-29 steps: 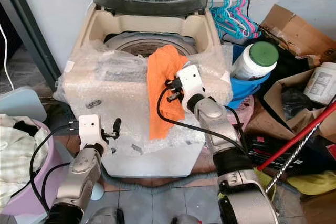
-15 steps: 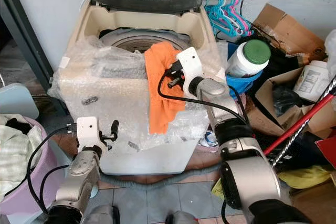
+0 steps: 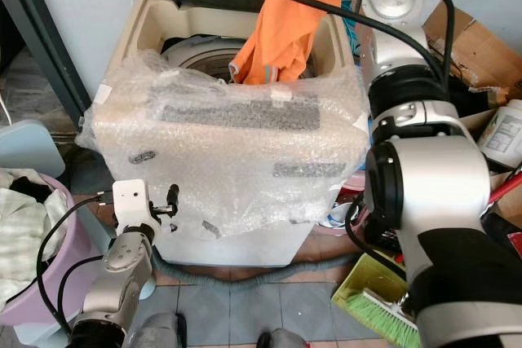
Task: Clothes washing
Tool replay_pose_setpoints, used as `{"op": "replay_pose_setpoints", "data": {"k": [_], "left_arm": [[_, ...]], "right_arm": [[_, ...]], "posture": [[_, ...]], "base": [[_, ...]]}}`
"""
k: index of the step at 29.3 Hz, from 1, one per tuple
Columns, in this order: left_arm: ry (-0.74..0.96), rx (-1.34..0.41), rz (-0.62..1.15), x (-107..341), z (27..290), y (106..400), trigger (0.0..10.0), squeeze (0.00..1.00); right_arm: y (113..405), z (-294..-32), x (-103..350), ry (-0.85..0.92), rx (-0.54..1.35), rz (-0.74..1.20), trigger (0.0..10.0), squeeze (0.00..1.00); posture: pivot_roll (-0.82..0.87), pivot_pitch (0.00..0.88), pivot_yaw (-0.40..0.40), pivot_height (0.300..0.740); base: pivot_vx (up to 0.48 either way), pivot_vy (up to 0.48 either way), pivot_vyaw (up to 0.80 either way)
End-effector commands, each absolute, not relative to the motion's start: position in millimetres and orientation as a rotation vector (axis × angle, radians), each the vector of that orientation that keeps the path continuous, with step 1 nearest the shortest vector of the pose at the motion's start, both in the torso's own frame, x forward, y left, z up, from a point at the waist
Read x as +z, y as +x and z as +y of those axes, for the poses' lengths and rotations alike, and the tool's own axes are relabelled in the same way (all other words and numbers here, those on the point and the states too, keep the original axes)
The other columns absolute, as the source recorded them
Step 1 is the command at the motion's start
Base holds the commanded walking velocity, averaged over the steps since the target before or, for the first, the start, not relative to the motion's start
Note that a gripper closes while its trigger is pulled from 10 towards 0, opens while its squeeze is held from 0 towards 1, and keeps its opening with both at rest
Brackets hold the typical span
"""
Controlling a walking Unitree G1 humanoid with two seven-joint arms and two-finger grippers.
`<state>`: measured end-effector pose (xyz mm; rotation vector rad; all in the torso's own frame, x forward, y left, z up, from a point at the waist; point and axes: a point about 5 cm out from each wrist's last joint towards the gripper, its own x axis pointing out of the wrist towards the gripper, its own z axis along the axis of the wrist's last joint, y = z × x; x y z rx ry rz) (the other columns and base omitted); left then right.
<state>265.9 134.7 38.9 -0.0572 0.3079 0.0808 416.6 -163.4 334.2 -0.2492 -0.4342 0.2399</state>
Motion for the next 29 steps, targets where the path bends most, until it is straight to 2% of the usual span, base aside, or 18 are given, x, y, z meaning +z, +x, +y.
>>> {"op": "replay_pose_setpoints", "data": {"k": [1, 4, 7, 11, 17, 21, 26, 29], "left_arm": [[-0.076, 0.066, 0.302, 42.1, 127.6, 267.6, 10.0, 0.0], [-0.068, 0.054, 0.306, 41.9, 127.8, 268.5, 10.0, 0.0], [-0.064, 0.042, 0.306, 41.8, 126.1, 270.4, 10.0, 0.0], [-0.066, 0.036, 0.306, 42.6, 123.6, 272.3, 10.0, 0.0], [-0.058, 0.044, 0.304, 43.4, 123.9, 272.2, 10.0, 0.0], [-0.037, 0.057, 0.257, 50.0, 127.9, 272.5, 10.0, 0.0], [-0.033, 0.093, 0.206, 60.6, 136.0, 276.9, 10.0, 0.0], [-0.018, 0.097, 0.191, 64.3, 138.5, 280.7, 10.0, 0.0]], "right_arm": [[417.9, -173.3, 307.7, -0.241, 0.235, -0.359, 10.0, 1.0], [415.8, -177.1, 283.8, -0.216, 0.299, -0.303, 10.0, 1.0], [411.5, -172.7, 255.9, -0.283, 0.445, -0.201, 10.0, 1.0], [404.8, -174.0, 244.7, -0.317, 0.505, -0.215, 10.0, 1.0], [390.0, -181.5, 232.3, -0.356, 0.434, -0.324, 10.0, 1.0], [371.3, -175.6, 218.9, -0.329, 0.377, -0.401, 10.0, 1.0], [351.9, -164.4, 200.7, -0.297, 0.345, -0.414, 10.0, 1.0], [333.5, -161.6, 175.8, -0.213, 0.227, -0.37, 10.0, 1.0]], "posture": [[0.07, 0.0, -0.064, 0.74], [0.06, 0.0, -0.055, 0.74], [0.05, 0.0, -0.049, 0.74], [0.04, 0.0, -0.045, 0.74], [0.03, 0.0, -0.033, 0.74], [0.01, 0.0, -0.015, 0.74], [0.0, 0.0, -0.003, 0.74], [0.01, 0.0, -0.011, 0.74]], "base": [[0.0, 0.0, 0.0], [0.0, 0.0, 0.0], [0.0, 0.0, 0.0], [0.0, 0.0, 0.0], [0.0, 0.0, 0.0], [0.0, 0.0, 0.0], [0.0, 0.0, 0.0], [0.0, 0.0, 0.0]]}}
